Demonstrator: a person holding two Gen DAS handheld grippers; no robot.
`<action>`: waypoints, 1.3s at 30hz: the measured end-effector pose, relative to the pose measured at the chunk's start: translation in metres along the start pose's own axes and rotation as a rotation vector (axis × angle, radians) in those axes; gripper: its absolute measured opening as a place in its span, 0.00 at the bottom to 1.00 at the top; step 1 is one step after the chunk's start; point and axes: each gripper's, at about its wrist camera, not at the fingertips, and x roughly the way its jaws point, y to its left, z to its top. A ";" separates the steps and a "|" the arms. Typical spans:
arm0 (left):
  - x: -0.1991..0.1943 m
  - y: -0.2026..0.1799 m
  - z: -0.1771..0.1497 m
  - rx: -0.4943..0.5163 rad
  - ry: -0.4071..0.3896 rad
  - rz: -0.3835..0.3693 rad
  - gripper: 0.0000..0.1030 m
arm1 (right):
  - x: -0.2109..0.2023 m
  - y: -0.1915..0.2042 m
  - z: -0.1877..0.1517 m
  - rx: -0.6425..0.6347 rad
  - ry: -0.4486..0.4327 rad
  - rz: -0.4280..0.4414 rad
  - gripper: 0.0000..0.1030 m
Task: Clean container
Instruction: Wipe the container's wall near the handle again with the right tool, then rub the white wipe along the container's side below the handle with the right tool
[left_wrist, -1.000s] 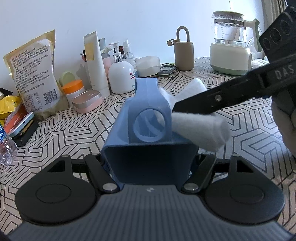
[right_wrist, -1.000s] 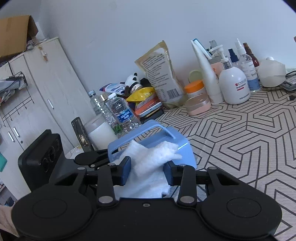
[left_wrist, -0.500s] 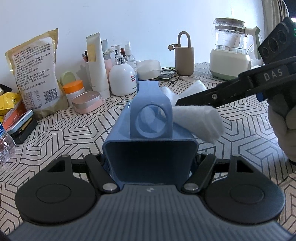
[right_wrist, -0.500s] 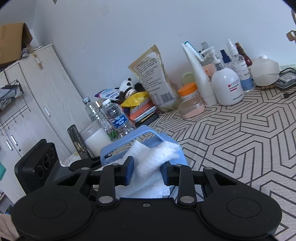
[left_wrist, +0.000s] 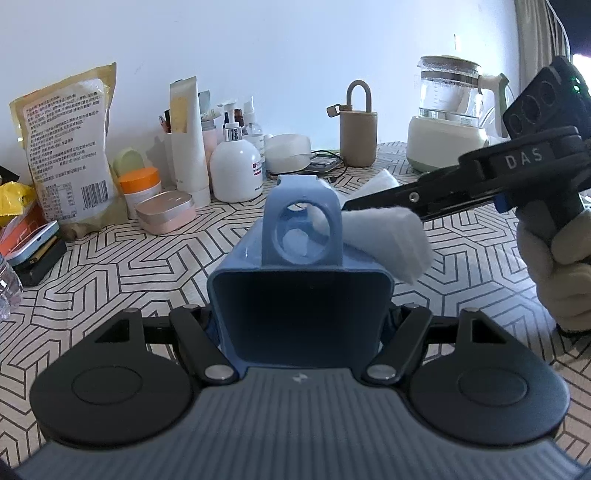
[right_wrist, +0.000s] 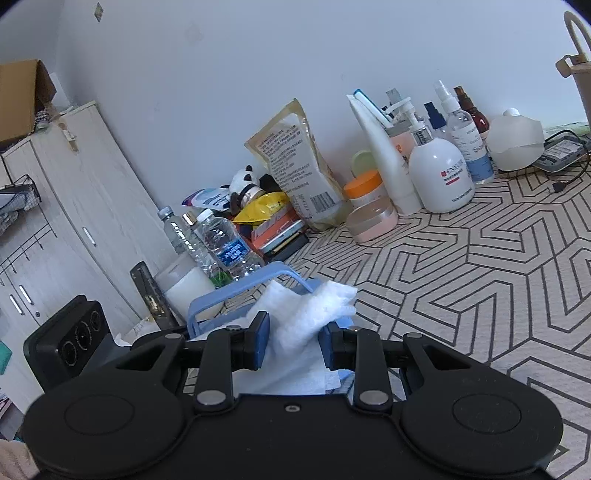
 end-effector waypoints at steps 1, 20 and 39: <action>0.000 0.000 0.000 -0.003 -0.002 0.001 0.71 | 0.000 0.001 0.000 -0.004 0.001 0.005 0.33; -0.008 -0.003 0.000 0.003 -0.043 -0.006 0.71 | -0.003 0.014 0.000 -0.061 -0.003 0.035 0.33; -0.010 -0.009 -0.001 0.007 -0.040 -0.009 0.71 | -0.005 0.005 0.000 -0.048 -0.017 -0.066 0.34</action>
